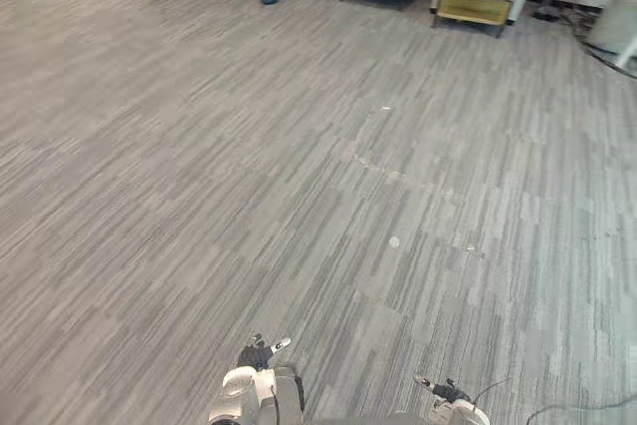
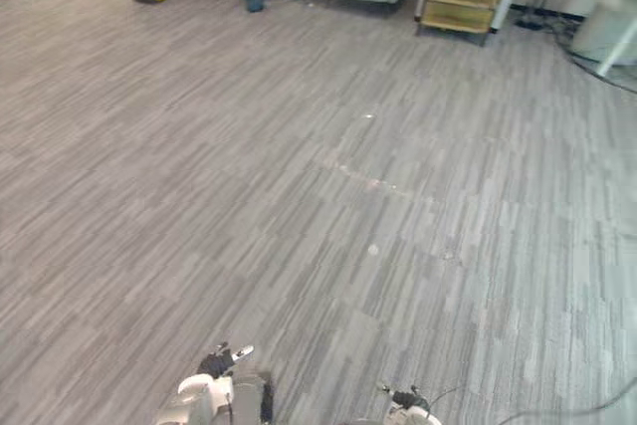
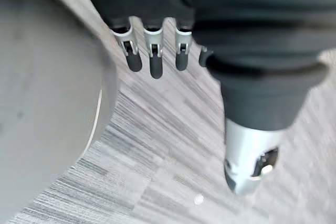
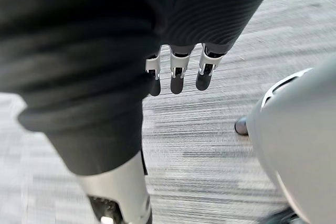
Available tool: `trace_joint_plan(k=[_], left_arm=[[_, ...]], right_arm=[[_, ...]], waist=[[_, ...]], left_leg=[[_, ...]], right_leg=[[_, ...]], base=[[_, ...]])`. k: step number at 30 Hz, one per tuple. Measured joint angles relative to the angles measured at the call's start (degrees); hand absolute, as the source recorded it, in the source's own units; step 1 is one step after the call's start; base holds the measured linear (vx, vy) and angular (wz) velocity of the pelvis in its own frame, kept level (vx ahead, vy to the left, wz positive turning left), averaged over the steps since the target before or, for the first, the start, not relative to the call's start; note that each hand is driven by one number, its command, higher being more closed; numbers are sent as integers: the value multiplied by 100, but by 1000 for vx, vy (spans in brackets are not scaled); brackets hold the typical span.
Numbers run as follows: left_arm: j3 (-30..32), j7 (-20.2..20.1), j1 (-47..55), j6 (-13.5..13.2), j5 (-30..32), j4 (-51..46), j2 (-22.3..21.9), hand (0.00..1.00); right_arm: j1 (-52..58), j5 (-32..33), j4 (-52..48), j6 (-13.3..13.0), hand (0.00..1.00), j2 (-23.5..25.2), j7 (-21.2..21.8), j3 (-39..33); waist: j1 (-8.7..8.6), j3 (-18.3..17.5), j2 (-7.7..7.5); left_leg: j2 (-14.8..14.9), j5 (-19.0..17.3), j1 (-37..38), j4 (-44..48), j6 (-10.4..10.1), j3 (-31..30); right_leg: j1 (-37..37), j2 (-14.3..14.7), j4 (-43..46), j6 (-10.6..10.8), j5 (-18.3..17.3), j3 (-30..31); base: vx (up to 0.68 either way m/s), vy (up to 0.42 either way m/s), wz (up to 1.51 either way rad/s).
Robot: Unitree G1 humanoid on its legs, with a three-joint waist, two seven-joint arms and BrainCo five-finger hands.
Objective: Pick up cushions and gather them together orderly.
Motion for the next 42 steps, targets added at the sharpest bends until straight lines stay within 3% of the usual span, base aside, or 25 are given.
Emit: trace_joint_plan(k=[3, 5, 6, 8, 9, 12, 13, 14, 15, 16, 18, 19, 20, 21, 23, 25, 27, 30, 31, 33, 35, 37, 39, 41, 42], left_arm=[[2, 4, -11, 12, 153, 13, 3, 0], [-64, 8, 5, 65, 150, 27, 6, 0], [-293, 16, -7, 109, 138, 119, 17, 0], [-422, 21, -21, 112, 137, 160, -16, 0], [-449, 23, -73, 110, 138, 174, -22, 0], [-445, 44, -34, 121, 137, 250, 13, 0], [-456, 43, -34, 130, 136, 280, 29, 0], [-552, 41, -34, 125, 133, 299, 90, 0], [-579, 43, -65, 127, 132, 379, 81, 0], [-570, 15, -58, 116, 133, 437, 42, 0], [-365, 28, -54, 122, 134, 473, -44, 0], [-260, 31, -37, 122, 135, 470, -73, 0], [-150, 20, -48, 122, 132, 421, -110, 0], [-131, 19, -47, 117, 127, 353, -132, 0], [-132, -4, -32, 80, 84, 178, -136, 0], [-142, -2, -23, 65, 76, 2, -121, 0], [-144, 3, -3, 28, 73, -89, -127, 0], [-163, 7, 4, -2, 75, -92, -137, 0], [-170, 11, 7, 0, 78, -91, -114, 0], [-218, 18, 7, 16, 83, -68, -20, 0], [-223, 25, 1, 35, 81, -39, 21, 0], [-327, 28, -9, 90, 78, 37, 69, 0], [-342, 29, -17, 118, 80, 89, 51, 0], [-524, 31, 0, 119, 77, 245, 73, 0], [-611, 33, -3, 121, 73, 273, 117, 0]], right_arm=[[163, -10, -186, 30, 0, 101, 24, 14], [174, -32, -330, 26, 0, 62, 71, 145], [174, -34, -433, -40, 0, 8, 85, 187], [189, -34, -441, -41, 0, -31, 83, 216], [148, -32, -479, -47, 0, -31, 83, 170], [44, -33, -353, -68, 0, -35, 82, 37], [19, -33, -297, -73, 0, -46, 76, 1], [20, -5, -235, -71, 0, -36, 74, -40], [-11, 4, -161, -85, 0, -132, 80, -133], [-133, -10, -109, -73, 0, -221, 68, -187], [-243, -7, -85, -68, 0, -244, 71, -296], [-202, -7, -94, -68, 0, -238, 74, -289], [-118, 1, -132, -67, 0, -190, 68, -198], [-121, 2, -163, -67, 0, -174, 63, -73], [-98, 13, -154, -64, 0, -163, 34, 92], [-112, 17, -150, -55, 0, -127, 13, 111], [-172, 18, -152, -44, 0, -96, 11, 37], [-137, 14, -147, -3, 0, -86, 9, 30], [-118, 10, -127, 22, 0, -103, 2, 31], [-90, 10, -47, 37, 0, 1, 15, 40], [-63, -4, -55, 38, 0, 10, 19, 49], [-45, -5, -63, 30, 0, -5, 27, 57], [-38, -9, -136, 30, 0, 2, 44, 129], [-36, -9, -153, 0, 0, -16, 71, 130], [-34, -1, -155, -2, 0, -11, 74, 112]], waist=[[56, -51, -188], [31, 69, -125], [-169, 167, -16], [-268, 131, -10], [-248, 134, 4], [-268, 149, -9], [-285, 156, -10], [-337, 171, -58], [-407, 236, 65], [-375, 231, 289], [-359, 252, 384], [-370, 255, 393], [-382, 266, 388], [-363, 307, 335], [-292, 381, 309], [-172, 391, 237], [-151, 389, 240], [-99, 327, 302], [-33, 257, 246], [15, 14, -9], [24, -19, -156], [-15, -3, -164], [-30, 44, -68], [-84, 126, 151], [-136, 109, 133]], left_leg=[[-271, -474, 448, 183, 255, 627], [-408, -673, 1184, -28, 399, 809], [-423, -808, 1784, -160, 460, 699], [-376, -830, 2104, -440, 444, 727], [-281, -913, 2562, -1019, 344, 839], [-221, -883, 2969, -1413, 294, 886], [-215, -884, 3070, -1461, 296, 857], [-283, -887, 3194, -1470, 299, 731], [-210, -888, 3320, -1467, 307, 535], [-27, -785, 3295, -1311, 227, 421], [-21, -489, 3163, -675, -85, 202], [7, -217, 2942, 38, -150, 183], [72, 443, 2404, 1415, -390, 36], [152, 563, 2013, 2290, -470, 4], [350, 50, 1231, 3601, -28, 218], [372, -391, 568, 3291, 145, 663], [247, -519, 173, 1737, 174, 1106], [19, 51, -11, -543, 119, 1059], [-83, 635, -84, -558, 181, 891], [-427, 485, -54, -464, 545, 942], [-599, 149, 235, -172, 771, 1060], [-698, 31, 814, -370, 878, 1048], [-667, 19, 1559, -715, 881, 960], [-552, 13, 2291, -1272, 869, 918], [-532, 12, 2410, -1360, 869, 886]], right_leg=[[-174, -414, 855, 421, 31, 548], [-1132, -467, 3426, 1204, 711, 822], [-1624, -381, 4826, 1129, 689, 630], [-1904, -424, 4854, 948, 594, 151], [-2299, -459, 4313, 641, 435, -535], [-2560, -419, 3038, 343, 474, -1266], [-2611, -304, 2267, 146, 689, -1383], [-2553, -138, 1263, -48, 1228, -1304], [-2390, 15, 1236, -395, 1454, -1274], [-2271, 173, 1162, -461, 1375, -1303], [-2156, 246, 1304, -555, 1063, -1260], [-1918, 286, 1239, -546, 911, -1231], [-1491, 292, 1014, -523, 798, -1214], [-1212, 306, 815, -544, 727, -1176], [-512, 348, 442, -568, 566, -1090], [54, 251, 124, -471, 456, -924], [438, 116, -176, -282, 352, -766], [830, 44, -494, -77, 87, -613], [953, -22, -579, 4, -35, -490], [994, -298, -474, -55, -18, -184], [714, -517, 775, 317, 176, 244], [118, -590, 2546, 970, 481, 354], [-365, -542, 3614, 916, 416, 125], [-761, -508, 3455, 475, 176, -530], [-907, -521, 3157, 380, 128, -751]], base=[[527, 352, -67], [428, 273, -47], [388, 212, 12], [374, 116, 40], [386, 87, 30], [511, -3, 0], [535, -103, 10], [593, -142, 17], [505, -109, -6], [718, -163, -34], [624, -147, -37], [554, -112, -12], [538, -94, -3], [465, -45, -4], [431, -2, -24], [400, 37, -42], [358, 89, -37], [495, 198, -32], [605, 322, -45], [615, 266, -32], [783, 313, -3], [570, 224, -3], [518, 160, -21], [350, 74, -5], [319, 4, 37]])
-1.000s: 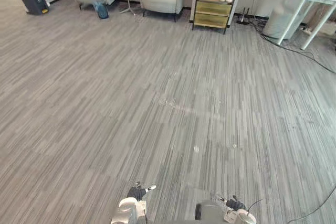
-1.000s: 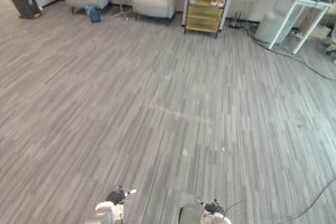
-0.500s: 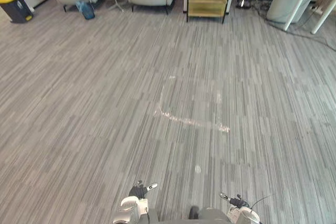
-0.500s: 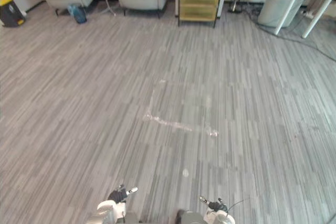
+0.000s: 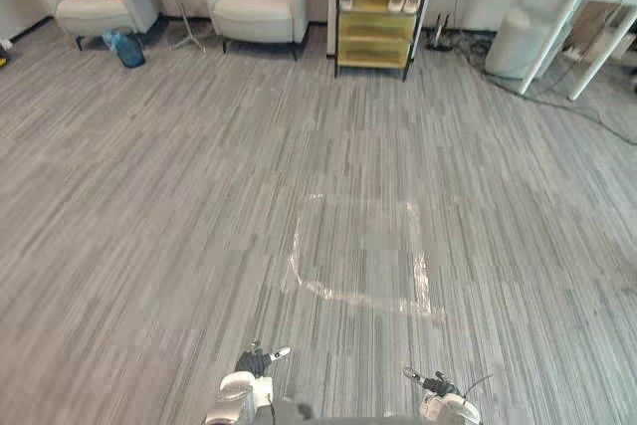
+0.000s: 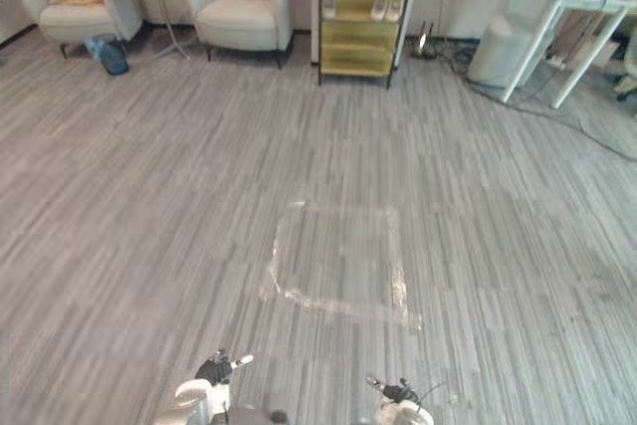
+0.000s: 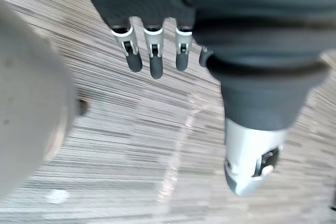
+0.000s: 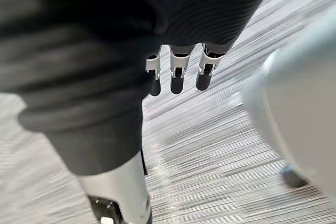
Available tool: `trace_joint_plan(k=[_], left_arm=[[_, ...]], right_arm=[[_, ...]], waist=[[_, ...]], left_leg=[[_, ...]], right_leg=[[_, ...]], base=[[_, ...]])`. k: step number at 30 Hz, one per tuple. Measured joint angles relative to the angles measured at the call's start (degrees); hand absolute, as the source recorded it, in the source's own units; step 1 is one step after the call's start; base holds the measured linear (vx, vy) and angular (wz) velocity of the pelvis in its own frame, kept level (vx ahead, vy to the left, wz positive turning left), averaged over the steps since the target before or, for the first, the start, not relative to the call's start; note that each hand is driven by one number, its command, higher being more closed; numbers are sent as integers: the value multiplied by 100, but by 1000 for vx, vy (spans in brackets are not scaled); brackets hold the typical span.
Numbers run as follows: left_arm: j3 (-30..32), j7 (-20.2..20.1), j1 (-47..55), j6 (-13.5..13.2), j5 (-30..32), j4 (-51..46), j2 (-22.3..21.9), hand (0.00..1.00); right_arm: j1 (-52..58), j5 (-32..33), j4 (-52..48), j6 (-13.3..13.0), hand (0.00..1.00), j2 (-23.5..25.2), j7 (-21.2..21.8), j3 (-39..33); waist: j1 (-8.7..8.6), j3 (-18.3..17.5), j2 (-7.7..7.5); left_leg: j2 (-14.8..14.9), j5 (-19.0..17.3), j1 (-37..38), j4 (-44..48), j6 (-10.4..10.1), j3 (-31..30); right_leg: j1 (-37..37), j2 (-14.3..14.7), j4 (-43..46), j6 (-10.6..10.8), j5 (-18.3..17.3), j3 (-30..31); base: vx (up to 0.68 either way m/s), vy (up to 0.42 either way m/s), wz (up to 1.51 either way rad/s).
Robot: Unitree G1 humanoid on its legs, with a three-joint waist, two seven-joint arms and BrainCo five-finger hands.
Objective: Pick up cushions and gather them together orderly.
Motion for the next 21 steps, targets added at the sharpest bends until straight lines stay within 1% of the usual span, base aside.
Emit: trace_joint_plan(k=[1, 2, 3, 4, 5, 6, 7, 8, 9, 10, 11, 12, 13, 14, 15, 16, 17, 18, 19, 20, 21], left_arm=[[-120, 0, -11, -6, 0, 31, 74, 0], [-211, -1, -41, -4, 0, 94, 121, 0], [-224, -2, -57, -7, 0, 95, 134, 0], [-233, 0, -29, -5, 3, 107, 164, 0], [-242, -2, 11, -12, 5, 103, 223, 0], [-278, 5, 5, -13, 3, 181, 255, 0], [-273, -13, 25, -19, 4, 209, 265, 0], [-247, -12, 64, -14, 3, 226, 202, 0], [-116, -7, 139, -10, 3, 218, 142, 0], [35, -23, 152, -11, 2, 171, 120, 0], [177, -27, 153, -10, -4, 79, 86, 0], [276, -28, 165, -16, -7, -27, 38, 0], [287, -34, 218, -40, -13, -83, 41, 0], [276, -43, 240, -41, -13, -91, 58, 0], [269, -42, 239, -42, -13, -99, 91, 0], [228, -35, 257, -50, -13, -142, 94, 0], [147, -39, 262, -57, -11, -162, 100, 0], [158, -38, 260, -55, -11, -181, 98, 0], [160, -36, 269, -52, -7, -184, 97, 0], [138, -32, 271, -51, -10, -179, 82, 0], [58, -31, 243, -57, -7, -179, 90, 0]], right_arm=[[-43, -4, 21, -17, 0, -16, 0, -25], [-44, -5, 31, -25, 0, -43, -1, -57], [-42, -5, 91, -29, 0, -70, -9, -138], [-43, -3, 173, -26, 0, -73, -14, -195], [-23, -5, 279, -21, 0, -82, -18, -224], [16, 12, 309, -32, 0, -169, -10, -346], [-45, -3, 340, -31, 0, -246, -17, -353], [-124, -4, 362, -33, 0, -292, -4, -348], [-163, -3, 378, -36, 0, -310, -4, -351], [-112, -4, 377, -30, 0, -325, -3, -316], [-67, -3, 353, -20, 0, -324, -12, -207], [5, -4, 300, -15, 0, -324, -13, -118], [78, -2, 250, -6, 0, -360, -32, -5], [85, 7, 252, 0, 0, -353, -54, -15], [82, 8, 254, 0, 0, -355, -59, -31], [50, 13, 266, -4, 0, -346, -60, -123], [20, 16, 264, -12, 0, -332, -60, -191], [51, 16, 256, -3, 0, -323, -64, -192], [91, 16, 255, -2, 0, -327, -61, -199], [124, 16, 264, 0, 0, -370, -62, -206], [122, 14, 323, 10, 0, -372, -62, -198]], waist=[[-124, -12, -26], [-160, -5, -36], [-179, 13, -49], [-184, 51, -102], [-200, 57, -208], [-258, 106, -109], [-229, 77, -32], [-209, 54, 62], [-195, 79, 144], [-207, 65, 185], [-206, 74, 256], [-169, 106, 301], [-85, 139, 314], [-71, 158, 299], [-71, 163, 284], [-29, 156, 258], [-7, 153, 259], [14, 152, 260], [46, 143, 274], [80, 103, 328], [158, 67, 327]], left_leg=[[39, -11, 84, -49, -18, -95], [79, -48, 106, -55, -81, -164], [128, -126, 181, -98, -205, -247], [120, -197, 293, -130, -309, -313], [67, -309, 427, -145, -455, -427], [131, -435, 636, -164, -560, -637], [242, -433, 651, -101, -564, -698], [322, -482, 591, 157, -643, -735], [424, -532, 366, 831, -726, -763], [528, -540, -27, 1749, -777, -850], [688, -341, -498, 2872, -1031, -923], [851, 49, -866, 3702, -1053, -947], [1018, 33, -1227, 4521, -950, -908], [1009, -190, -1444, 4702, -886, -826], [970, -334, -1569, 4577, -816, -734], [861, -456, -1694, 3998, -760, -547], [612, -434, -1821, 2476, -759, -374], [458, -288, -1893, 1547, -718, -355], [351, -12, -1878, 763, -787, -403], [310, 227, -1908, 237, -889, -538], [286, 718, -1967, 264, -730, -675]], right_leg=[[-240, 24, -673, -49, 26, -291], [-387, 78, -1343, -110, 186, -422], [-556, 170, -2126, -216, 582, -470], [-598, 226, -2697, -288, 1007, -405], [-647, 248, -3125, -309, 1587, -265], [-598, 388, -2888, -413, 1842, -181], [-620, 452, -2778, -469, 1699, -136], [-611, 512, -2754, -475, 1471, -120], [-468, 614, -2811, -496, 1321, -112], [-324, 678, -2889, -508, 1232, -158], [-135, 779, -2981, -600, 1142, -199], [67, 886, -3063, -673, 1082, -195], [371, 978, -3151, -766, 975, -151], [657, 987, -3251, -764, 886, -112], [817, 975, -3356, -752, 848, -82], [1018, 920, -3486, -702, 805, -29], [1196, 845, -3650, -611, 724, 42], [1308, 813, -3738, -557, 654, 77], [1423, 810, -3832, -499, 584, 109], [1531, 872, -3938, -428, 508, 130], [1624, 891, -3938, -285, 386, 208]], base=[[351, -63, 52], [444, -129, 55], [379, -147, 43], [374, -203, 41], [393, -228, 39], [382, -223, 18], [364, -236, -13], [326, -227, -33], [371, -291, -17], [299, -223, 4], [304, -208, 7], [331, -135, -13], [389, -125, -23], [309, -80, -22], [266, -72, -24], [321, -13, -36], [403, 44, -36], [452, 108, -23], [448, 160, -10], [503, 214, -18], [464, 211, -23]])
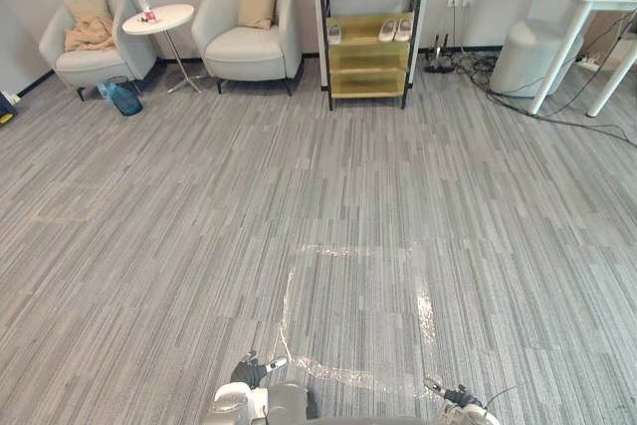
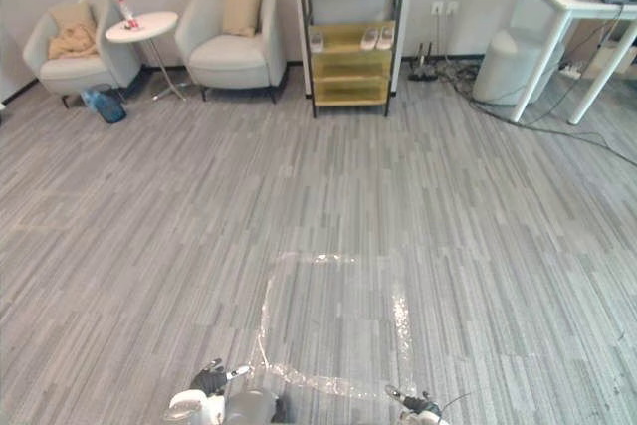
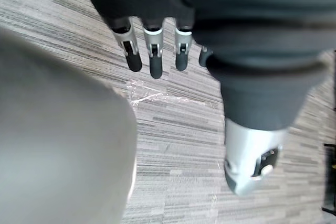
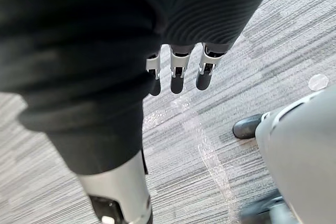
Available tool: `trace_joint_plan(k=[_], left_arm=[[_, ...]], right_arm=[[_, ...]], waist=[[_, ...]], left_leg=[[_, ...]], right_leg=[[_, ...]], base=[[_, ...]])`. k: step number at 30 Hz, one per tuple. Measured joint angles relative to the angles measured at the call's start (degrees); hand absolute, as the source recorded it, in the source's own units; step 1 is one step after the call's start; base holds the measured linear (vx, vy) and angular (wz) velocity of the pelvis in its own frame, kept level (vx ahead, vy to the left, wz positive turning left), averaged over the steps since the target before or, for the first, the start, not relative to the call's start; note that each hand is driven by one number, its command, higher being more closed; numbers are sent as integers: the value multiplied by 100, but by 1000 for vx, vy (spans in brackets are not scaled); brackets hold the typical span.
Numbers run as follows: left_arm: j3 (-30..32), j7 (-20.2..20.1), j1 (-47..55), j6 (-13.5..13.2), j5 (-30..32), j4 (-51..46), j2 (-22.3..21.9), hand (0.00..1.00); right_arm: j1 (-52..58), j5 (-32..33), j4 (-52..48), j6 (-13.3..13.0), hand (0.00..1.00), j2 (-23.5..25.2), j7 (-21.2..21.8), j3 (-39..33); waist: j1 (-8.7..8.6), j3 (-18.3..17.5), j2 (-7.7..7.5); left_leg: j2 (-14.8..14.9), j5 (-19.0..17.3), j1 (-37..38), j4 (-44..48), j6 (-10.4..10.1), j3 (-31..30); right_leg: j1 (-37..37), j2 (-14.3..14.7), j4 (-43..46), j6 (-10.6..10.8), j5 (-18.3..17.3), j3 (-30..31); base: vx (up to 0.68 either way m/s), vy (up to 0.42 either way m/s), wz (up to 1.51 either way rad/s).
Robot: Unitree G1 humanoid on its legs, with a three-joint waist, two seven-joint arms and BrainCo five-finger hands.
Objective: Pick up cushions and gather them together orderly.
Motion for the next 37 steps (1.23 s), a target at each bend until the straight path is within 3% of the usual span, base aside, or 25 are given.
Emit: trace_joint_plan(k=[1, 2, 3, 5, 6, 7, 9, 10, 13, 15, 16, 17, 18, 20, 21, 23, 25, 27, 28, 29, 30, 31, 32, 34, 37], left_arm=[[-12, -10, 7, 8, 10, 5, 10, 0], [-9, -11, 12, 15, 9, 44, 122, 0], [11, -4, 18, 34, 7, 55, 164, 0], [2, -8, 38, 39, 4, 69, 160, 0], [-11, -14, 15, 62, 1, 116, 167, 0], [-9, -12, -15, 82, 0, 120, 145, 0], [-15, -10, 5, 85, -4, 129, 100, 0], [-31, -9, 27, 84, -6, 153, 84, 0], [-61, -7, 24, 80, -37, 170, 72, 0], [-110, -8, 32, 71, -56, 201, 133, 0], [-172, -8, 40, 68, -54, 241, 232, 0], [-160, 15, -10, 73, -77, 346, 305, 0], [-158, 4, -16, 75, -106, 389, 247, 0], [24, 3, 49, 54, -134, 328, 92, 0], [111, 2, 45, 55, -136, 302, 10, 0], [179, -12, 50, 60, -138, 144, -32, 0], [170, -13, 51, 54, -151, 124, -20, 0], [164, -20, 55, 50, -149, 91, -13, 0], [162, -16, 55, 48, -149, 92, -2, 0], [163, -15, 53, 46, -151, 92, -5, 0], [161, -15, 52, 45, -151, 98, -4, 0], [158, -13, 51, 47, -149, 112, -29, 0], [164, -20, 30, 48, -141, 110, 20, 0], [152, -19, 26, 57, -103, 160, 129, 0], [33, -27, -19, 57, -90, 159, 161, 0]], right_arm=[[-2, -3, 19, 17, 0, 36, -2, 3], [4, -8, 36, 29, 0, 104, 1, 5], [52, -16, 29, 28, 0, 119, 15, 28], [66, -61, -62, 27, 0, 115, 55, 70], [66, -147, -79, 27, 0, 129, 74, 71], [92, -236, -83, 30, 0, 153, 83, 78], [130, -240, -117, 28, 0, 141, 97, 99], [125, -234, -114, 26, 0, 111, 101, 84], [28, -236, -91, 17, 0, 123, 118, 77], [-32, -233, -46, 20, 0, 127, 122, -6], [-26, -229, -10, 23, 0, 142, 120, -28], [-27, -194, 107, 20, 0, 79, 137, -60], [-54, -201, 140, 12, 0, 35, 118, -167], [-12, -213, 172, 22, 0, -28, 103, -213], [20, -184, 131, 17, 0, -20, 97, -213], [83, -162, 60, 0, 0, -40, 78, -204], [178, -108, 18, 1, 0, -9, 49, -206], [217, 6, -4, 14, 0, 26, 49, -208], [225, 9, -10, 19, 0, 63, 53, -251], [224, 18, -18, 25, 0, 90, 53, -265], [224, 18, -17, 26, 0, 88, 53, -276], [226, 16, -16, 28, 0, 87, 52, -304], [235, 10, -14, 32, 0, 105, 39, -304], [321, 10, -68, 28, 0, 257, 47, -263], [363, 12, -77, 29, 0, 362, 52, -253]], waist=[[37, -68, -33], [43, -196, -251], [44, -259, -373], [58, -283, -408], [35, -256, -404], [9, -167, -375], [4, -146, -336], [-25, -111, -233], [-138, -96, -230], [-242, -72, -266], [-272, -64, -392], [-291, 9, -449], [-277, 31, -291], [-272, -6, -210], [-258, -10, -178], [-248, 3, -76], [-224, 4, -79], [-214, -1, -127], [-216, -13, -153], [-211, -14, -151], [-208, -20, -138], [-200, -39, -105], [-170, -62, -140], [-181, -175, -376], [-184, -272, -523]], left_leg=[[-85, 197, 19, 60, 251, 9], [-286, -45, 25, 159, 362, 86], [-416, -223, 102, 211, 443, 210], [-571, -472, 458, 248, 566, 384], [-645, -614, 732, 224, 606, 373], [-686, -788, 1131, 205, 614, 304], [-683, -867, 1699, -1, 620, 243], [-618, -867, 1992, -209, 620, 187], [-381, -886, 2390, -498, 589, 1], [-280, -1003, 2489, -503, 438, -174], [-351, -1072, 2544, -481, 355, -318], [-382, -1264, 2646, -386, 247, -522], [-248, -1321, 2648, -236, 178, -584], [-131, -1392, 2363, 578, 74, -635], [-39, -1404, 1996, 1398, 36, -614], [193, -1141, 1296, 2987, -303, -534], [443, -1334, 1010, 3481, -114, -162], [371, -1467, 908, 2851, -29, -1], [206, -1454, 876, 2033, -42, -56], [17, -1277, 861, 967, -82, -344], [-25, -1113, 866, 605, -96, -480], [-29, -631, 868, 226, -77, -666], [-50, -476, 997, 238, -74, -585], [-183, -496, 1175, 24, -49, -517], [-333, -493, 1344, -187, -41, -469]], right_leg=[[61, -68, 45, 83, -124, 85], [70, -292, 237, 137, -259, 143], [-46, -459, 621, 248, -363, 322], [-555, -641, 2197, 656, -444, 733], [-968, -717, 3319, 1006, -213, 824], [-1237, -795, 4335, 1088, -108, 786], [-1523, -890, 4938, 858, -199, 492], [-1643, -920, 4827, 659, -301, 198], [-2032, -818, 3451, 350, -328, -306], [-2174, -577, 2079, 223, 155, -134], [-2116, -475, 1279, 139, 836, 152], [-2100, -404, 1269, 40, 1243, 312], [-2076, -297, 1375, -49, 1162, 252], [-1930, -286, 1282, -88, 884, 188], [-1802, -240, 1172, -156, 796, 121], [-1537, -124, 1138, -296, 577, 69], [-1068, -111, 998, -310, 449, -21], [-808, -188, 767, -265, 418, -24], [-726, -250, 680, -189, 379, 5], [-728, -267, 663, -123, 336, 85], [-727, -258, 665, -95, 320, 102], [-717, -201, 691, -39, 281, 136], [-642, -199, 745, 26, 216, 264], [-519, -345, 656, 103, 155, 290], [-350, -465, 485, 167, 131, 291]], base=[[517, 209, -21], [576, 183, -20], [669, 221, -28], [516, 183, -29], [388, 128, -3], [493, 141, 7], [467, 85, 13], [389, 26, 28], [398, -55, 39], [383, -147, 50], [401, -221, 40], [392, -223, 27], [347, -227, 20], [277, -179, 6], [285, -204, 9], [282, -180, 13], [282, -118, 11], [203, -65, 3], [243, 34, -12], [252, 69, -16], [220, 102, -26], [210, 129, -37], [276, 161, -36], [307, 172, -16], [170, 94, -2]])
